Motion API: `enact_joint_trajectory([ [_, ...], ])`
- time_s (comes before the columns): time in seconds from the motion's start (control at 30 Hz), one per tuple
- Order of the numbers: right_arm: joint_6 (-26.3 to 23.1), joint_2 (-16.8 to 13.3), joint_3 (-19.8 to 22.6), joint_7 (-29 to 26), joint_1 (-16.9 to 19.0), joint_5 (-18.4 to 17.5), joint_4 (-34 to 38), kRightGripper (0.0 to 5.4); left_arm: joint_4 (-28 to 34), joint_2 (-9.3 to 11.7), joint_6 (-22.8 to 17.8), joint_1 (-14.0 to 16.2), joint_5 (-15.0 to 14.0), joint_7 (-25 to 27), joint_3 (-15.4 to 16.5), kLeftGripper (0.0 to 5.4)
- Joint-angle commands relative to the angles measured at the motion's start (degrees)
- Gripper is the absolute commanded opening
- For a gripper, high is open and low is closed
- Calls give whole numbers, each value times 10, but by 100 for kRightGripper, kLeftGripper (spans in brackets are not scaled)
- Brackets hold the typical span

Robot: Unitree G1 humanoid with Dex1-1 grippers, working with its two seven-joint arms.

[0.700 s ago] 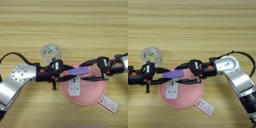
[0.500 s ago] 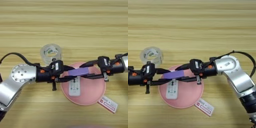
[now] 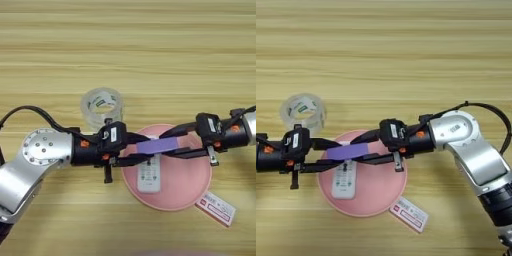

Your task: Move the objects on the table

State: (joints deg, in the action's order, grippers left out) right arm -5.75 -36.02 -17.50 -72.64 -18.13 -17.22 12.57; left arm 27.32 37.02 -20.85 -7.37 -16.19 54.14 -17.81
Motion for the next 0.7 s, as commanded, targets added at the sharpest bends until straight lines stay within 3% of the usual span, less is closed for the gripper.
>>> enact_joint_trajectory([
  [0.03, -2, -5, 1, -4, -7, 2, -1, 148, -9, 2, -1, -5, 8, -11, 14, 137],
  [0.2, -1, -5, 2, -5, -8, 2, -3, 148, -16, 0, 3, -9, 13, -14, 13, 137],
  [0.37, 1, -4, 3, -5, -8, 2, -6, 141, -18, -2, 22, -10, 15, -7, 11, 197],
  [0.7, 4, -2, 6, -2, -7, 2, -12, 141, 15, 3, 52, 5, -20, 33, 11, 291],
])
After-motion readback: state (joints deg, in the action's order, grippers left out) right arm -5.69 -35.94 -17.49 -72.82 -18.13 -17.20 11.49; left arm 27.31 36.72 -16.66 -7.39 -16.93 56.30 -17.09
